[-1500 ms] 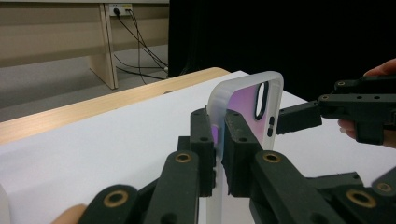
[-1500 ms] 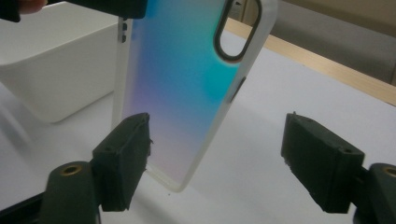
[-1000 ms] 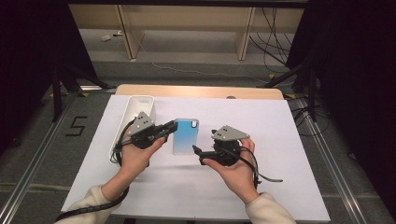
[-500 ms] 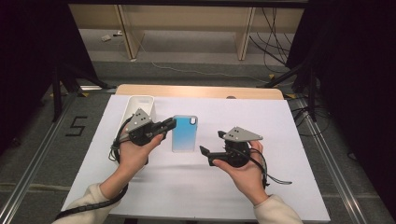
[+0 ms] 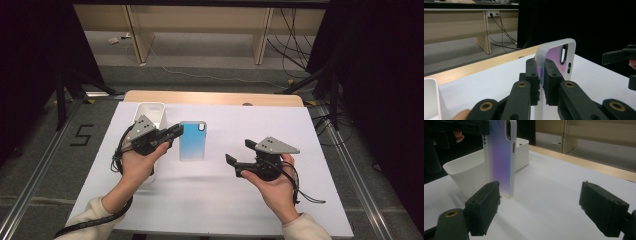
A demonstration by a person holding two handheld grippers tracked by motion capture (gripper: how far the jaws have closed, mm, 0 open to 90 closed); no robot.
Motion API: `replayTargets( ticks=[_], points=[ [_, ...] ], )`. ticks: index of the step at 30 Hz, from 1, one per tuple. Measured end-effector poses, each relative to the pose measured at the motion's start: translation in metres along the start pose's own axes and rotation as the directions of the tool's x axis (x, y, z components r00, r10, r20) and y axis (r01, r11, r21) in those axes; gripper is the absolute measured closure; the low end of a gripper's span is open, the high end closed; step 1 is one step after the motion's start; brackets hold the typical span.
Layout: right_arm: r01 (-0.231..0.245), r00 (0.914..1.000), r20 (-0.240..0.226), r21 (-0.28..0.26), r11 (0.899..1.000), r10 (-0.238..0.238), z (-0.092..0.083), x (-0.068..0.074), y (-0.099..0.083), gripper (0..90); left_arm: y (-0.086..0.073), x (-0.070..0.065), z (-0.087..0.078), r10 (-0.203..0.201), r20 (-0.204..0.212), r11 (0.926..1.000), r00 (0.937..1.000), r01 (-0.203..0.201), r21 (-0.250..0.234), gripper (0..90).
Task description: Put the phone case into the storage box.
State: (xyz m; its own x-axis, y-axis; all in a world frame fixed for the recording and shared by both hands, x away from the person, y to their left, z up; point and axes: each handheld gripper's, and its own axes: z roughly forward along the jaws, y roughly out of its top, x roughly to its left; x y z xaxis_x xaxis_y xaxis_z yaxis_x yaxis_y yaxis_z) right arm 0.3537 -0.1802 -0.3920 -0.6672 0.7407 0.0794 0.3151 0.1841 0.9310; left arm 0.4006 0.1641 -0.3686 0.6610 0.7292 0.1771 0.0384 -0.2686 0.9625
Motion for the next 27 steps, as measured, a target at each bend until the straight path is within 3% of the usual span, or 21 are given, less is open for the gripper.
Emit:
replayTargets(
  ticks=[8, 15, 18, 27],
  points=[
    [0.03, 0.9996, 0.0, -0.028, 0.999, -0.03, -0.013, -0.001, -0.001, 18.5, 0.005, 0.007, -0.008, -0.009, 0.0, 0.9997, 1.0, 0.009, -0.024, 83.1],
    [0.002, 1.0, 0.009, -0.028, 1.0, -0.002, -0.027, -0.007, -0.006, 19.1, 0.008, 0.014, -0.011, -0.008, -0.002, 0.9995, 1.0, 0.008, -0.029, 83.1],
    [0.0, 0.9999, 0.011, -0.053, 0.999, 0.001, -0.03, -0.009, -0.01, 19.0, 0.008, 0.015, -0.012, -0.008, -0.001, 0.9996, 1.0, 0.008, -0.028, 83.2],
    [-0.009, 0.9986, 0.052, -0.04, 0.999, 0.011, -0.044, -0.018, -0.017, 18.7, 0.009, 0.023, -0.018, -0.018, -0.004, 0.9993, 0.9998, 0.018, -0.033, 83.1]
  ],
)
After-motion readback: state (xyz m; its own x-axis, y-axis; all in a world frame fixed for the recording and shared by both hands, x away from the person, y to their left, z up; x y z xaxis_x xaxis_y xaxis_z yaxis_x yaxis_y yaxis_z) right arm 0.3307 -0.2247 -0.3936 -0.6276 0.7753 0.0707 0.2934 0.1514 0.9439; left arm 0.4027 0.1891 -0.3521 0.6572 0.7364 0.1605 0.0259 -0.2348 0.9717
